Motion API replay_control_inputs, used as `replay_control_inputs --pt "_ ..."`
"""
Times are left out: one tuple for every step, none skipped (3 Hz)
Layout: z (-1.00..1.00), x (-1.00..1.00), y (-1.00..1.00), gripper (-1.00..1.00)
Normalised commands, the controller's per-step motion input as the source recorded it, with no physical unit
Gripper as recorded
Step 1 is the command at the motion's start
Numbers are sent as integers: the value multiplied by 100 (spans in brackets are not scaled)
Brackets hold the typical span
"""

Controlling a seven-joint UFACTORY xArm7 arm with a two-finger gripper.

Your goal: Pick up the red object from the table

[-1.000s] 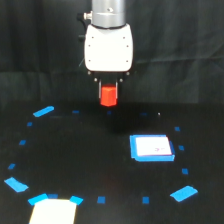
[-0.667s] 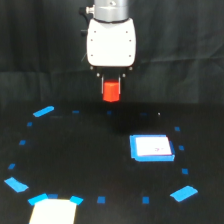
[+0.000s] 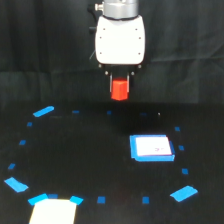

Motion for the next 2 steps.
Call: replay_control_inputs --pt "-8 12 -2 -100" --pt "-19 3 8 -100"
